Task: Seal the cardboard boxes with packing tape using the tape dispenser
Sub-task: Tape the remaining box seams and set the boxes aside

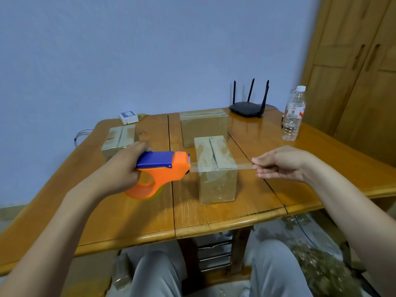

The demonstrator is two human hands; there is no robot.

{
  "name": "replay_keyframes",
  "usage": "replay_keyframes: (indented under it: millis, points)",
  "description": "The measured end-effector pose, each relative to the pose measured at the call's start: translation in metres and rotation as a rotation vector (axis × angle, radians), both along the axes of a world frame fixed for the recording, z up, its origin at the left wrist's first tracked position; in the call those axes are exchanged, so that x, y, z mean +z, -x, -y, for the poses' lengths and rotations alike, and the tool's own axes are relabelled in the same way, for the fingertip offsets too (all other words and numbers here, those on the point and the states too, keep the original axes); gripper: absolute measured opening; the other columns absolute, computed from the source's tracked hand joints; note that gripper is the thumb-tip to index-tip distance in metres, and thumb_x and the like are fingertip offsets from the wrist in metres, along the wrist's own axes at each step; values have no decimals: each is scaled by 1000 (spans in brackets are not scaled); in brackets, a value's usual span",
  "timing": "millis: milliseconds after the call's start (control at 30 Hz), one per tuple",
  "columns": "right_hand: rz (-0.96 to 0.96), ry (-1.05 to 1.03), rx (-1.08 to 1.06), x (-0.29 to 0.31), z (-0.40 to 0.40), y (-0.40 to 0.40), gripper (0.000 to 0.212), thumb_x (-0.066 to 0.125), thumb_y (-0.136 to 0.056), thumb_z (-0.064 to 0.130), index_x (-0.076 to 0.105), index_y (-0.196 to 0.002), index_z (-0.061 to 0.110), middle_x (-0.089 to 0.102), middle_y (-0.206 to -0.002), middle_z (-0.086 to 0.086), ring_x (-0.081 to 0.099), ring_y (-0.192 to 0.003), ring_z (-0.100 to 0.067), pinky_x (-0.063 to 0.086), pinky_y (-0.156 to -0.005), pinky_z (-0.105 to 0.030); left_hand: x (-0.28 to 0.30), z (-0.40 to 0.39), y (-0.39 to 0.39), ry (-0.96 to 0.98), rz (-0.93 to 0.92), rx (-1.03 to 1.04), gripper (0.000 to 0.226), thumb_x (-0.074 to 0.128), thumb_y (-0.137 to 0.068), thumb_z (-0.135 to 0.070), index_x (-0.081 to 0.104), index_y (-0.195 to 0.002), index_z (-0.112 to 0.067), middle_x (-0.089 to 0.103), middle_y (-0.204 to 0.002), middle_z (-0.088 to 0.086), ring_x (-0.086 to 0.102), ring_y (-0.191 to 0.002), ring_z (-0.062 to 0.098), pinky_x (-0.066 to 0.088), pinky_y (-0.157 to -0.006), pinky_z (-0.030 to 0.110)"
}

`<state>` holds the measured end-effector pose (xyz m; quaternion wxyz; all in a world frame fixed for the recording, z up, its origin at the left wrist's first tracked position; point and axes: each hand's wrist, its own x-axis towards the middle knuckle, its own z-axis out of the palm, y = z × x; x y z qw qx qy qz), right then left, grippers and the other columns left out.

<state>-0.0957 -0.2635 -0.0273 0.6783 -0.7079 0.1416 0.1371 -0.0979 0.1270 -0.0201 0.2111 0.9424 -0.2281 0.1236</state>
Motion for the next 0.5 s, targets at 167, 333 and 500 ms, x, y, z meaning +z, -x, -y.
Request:
replay_keyframes:
  millis: [167,333,500]
  points:
    - [7,26,3,-4,-2,-5,22,77,-82,2,71,-102,-7,76,-88,-18,73,-65,-18,61,-58,-28,-4,1,-3,-16,-15,20,49,49,-75,16,56,-108,-19,60,-100,-1,55,-89,11,40,-69,22]
    - [8,2,-1,0,-1,-12,20,76,-82,2,71,-99,-7,74,-79,-15,71,-60,-15,60,-55,-25,1,-1,-10,-15,-12,38,48,50,-79,14,56,-111,-21,60,-101,-1,56,-88,14,45,-71,28]
    - [9,19,-3,-3,1,-17,20,76,-83,3,72,-100,-7,75,-81,-15,71,-61,-15,59,-54,-24,0,2,-16,-22,-15,37,46,50,-79,14,57,-108,-20,61,-99,-2,56,-87,13,45,-71,28]
